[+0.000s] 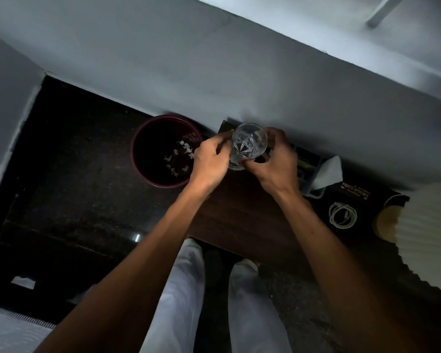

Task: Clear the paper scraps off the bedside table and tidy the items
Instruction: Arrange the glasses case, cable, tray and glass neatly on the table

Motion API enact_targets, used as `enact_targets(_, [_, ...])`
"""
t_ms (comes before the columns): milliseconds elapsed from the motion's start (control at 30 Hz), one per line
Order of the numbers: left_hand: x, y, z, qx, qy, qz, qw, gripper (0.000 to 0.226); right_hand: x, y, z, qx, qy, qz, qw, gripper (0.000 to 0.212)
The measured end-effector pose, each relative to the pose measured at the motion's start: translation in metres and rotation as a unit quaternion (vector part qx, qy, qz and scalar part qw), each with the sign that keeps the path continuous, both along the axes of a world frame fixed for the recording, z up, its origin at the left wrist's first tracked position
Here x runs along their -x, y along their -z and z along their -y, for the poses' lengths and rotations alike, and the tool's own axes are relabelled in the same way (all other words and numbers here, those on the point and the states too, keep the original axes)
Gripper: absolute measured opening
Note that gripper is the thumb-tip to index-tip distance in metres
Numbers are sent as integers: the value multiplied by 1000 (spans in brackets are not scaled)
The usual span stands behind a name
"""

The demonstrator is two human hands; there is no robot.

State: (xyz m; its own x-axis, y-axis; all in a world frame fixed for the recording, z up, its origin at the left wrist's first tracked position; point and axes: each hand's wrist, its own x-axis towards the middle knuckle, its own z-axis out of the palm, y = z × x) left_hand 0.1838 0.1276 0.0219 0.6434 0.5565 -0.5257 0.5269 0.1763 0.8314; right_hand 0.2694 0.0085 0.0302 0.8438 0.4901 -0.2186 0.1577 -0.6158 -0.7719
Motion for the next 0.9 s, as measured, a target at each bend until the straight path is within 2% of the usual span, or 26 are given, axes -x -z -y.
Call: enact_targets(900, [1, 12, -1, -32, -1, -24, 999, 31, 11, 19, -8, 19, 6, 6, 1000, 66])
